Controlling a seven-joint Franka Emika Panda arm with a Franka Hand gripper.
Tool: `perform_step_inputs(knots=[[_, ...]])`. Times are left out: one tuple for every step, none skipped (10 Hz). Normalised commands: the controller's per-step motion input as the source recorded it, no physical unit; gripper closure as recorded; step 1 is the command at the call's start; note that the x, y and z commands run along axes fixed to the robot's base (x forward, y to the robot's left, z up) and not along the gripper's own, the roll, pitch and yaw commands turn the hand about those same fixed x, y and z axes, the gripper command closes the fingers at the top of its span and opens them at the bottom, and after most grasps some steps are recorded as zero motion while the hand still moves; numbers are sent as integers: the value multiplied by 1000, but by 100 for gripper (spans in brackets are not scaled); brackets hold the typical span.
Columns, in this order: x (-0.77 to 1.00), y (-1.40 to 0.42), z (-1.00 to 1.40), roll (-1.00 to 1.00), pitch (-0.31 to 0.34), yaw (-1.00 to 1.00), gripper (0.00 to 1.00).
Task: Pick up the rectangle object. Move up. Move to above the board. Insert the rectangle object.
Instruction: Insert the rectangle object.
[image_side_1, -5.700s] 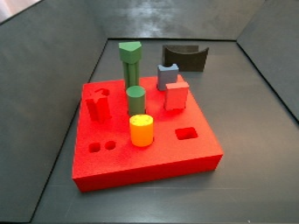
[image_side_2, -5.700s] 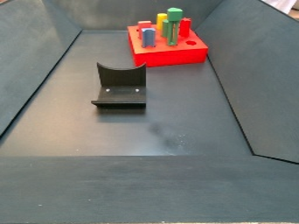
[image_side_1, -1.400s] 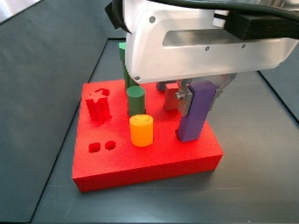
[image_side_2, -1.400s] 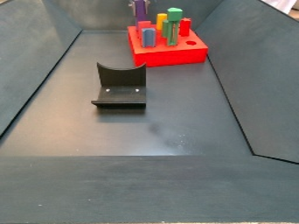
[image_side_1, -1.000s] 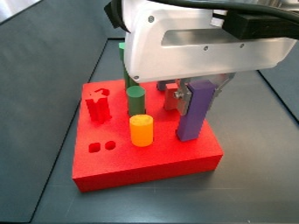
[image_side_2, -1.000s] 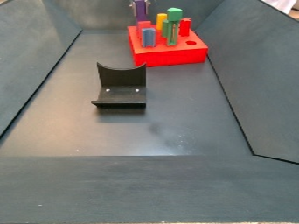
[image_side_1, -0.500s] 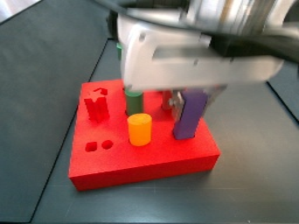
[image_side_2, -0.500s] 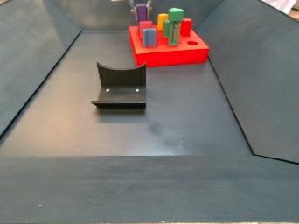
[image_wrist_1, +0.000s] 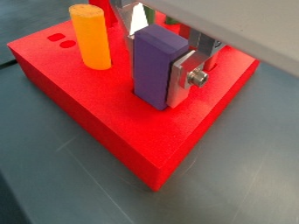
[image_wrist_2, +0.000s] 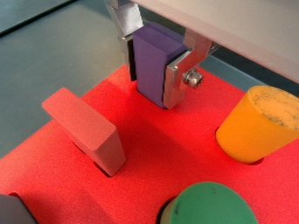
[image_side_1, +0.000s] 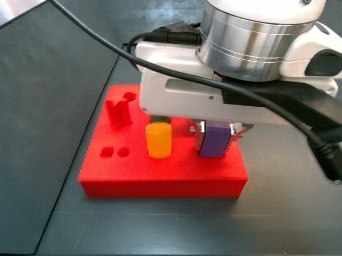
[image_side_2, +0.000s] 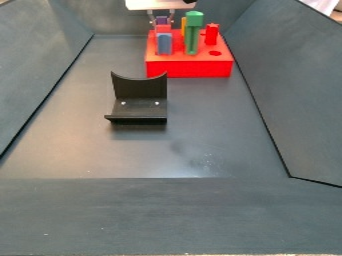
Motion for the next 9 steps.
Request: perform_step_inputs(knots=[[0,0,-711,0,-26,-1000,100],[0,17,0,0,-14,-91,100],[0,0,0,4,0,0,100],[0,-23,0,10,10,0,100],[40,0,-66,-106,-19,317,100],[-106,-166,-349,40,-7,1000,100],[0,0,-383,0,-34,1000,100],[0,0,-403,0,-17,1000,100],[0,0,-400,0,-14,1000,100]])
